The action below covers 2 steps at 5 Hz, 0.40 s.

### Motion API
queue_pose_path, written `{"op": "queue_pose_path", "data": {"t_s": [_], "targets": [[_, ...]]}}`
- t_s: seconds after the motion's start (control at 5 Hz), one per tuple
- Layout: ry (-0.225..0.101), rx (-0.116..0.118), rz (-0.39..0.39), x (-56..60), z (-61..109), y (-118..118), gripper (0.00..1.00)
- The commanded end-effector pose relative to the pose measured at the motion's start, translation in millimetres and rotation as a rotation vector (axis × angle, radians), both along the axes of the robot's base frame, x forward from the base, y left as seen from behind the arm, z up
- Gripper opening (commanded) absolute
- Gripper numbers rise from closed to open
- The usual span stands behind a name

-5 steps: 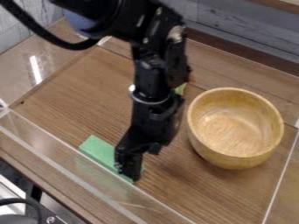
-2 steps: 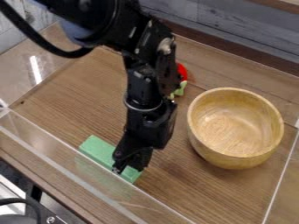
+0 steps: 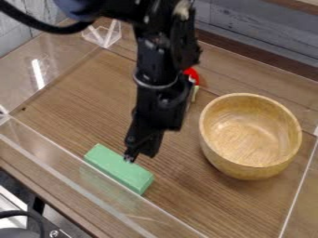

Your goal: Put the green block in the brown bowl

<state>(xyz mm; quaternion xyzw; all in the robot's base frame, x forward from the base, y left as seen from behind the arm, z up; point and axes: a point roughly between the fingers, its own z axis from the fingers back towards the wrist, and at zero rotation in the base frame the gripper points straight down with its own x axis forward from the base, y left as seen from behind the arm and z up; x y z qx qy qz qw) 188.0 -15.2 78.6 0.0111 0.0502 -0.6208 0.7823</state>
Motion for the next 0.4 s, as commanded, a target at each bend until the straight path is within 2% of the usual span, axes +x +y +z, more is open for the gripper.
{"op": "queue_pose_path", "data": {"t_s": [0.0,0.2], "targets": [[-0.036,-0.018,-0.019,0.4,-1.8,7.3,1.00],[-0.077,-0.006,-0.024,7.7,12.0,-2.3,0.00]]}}
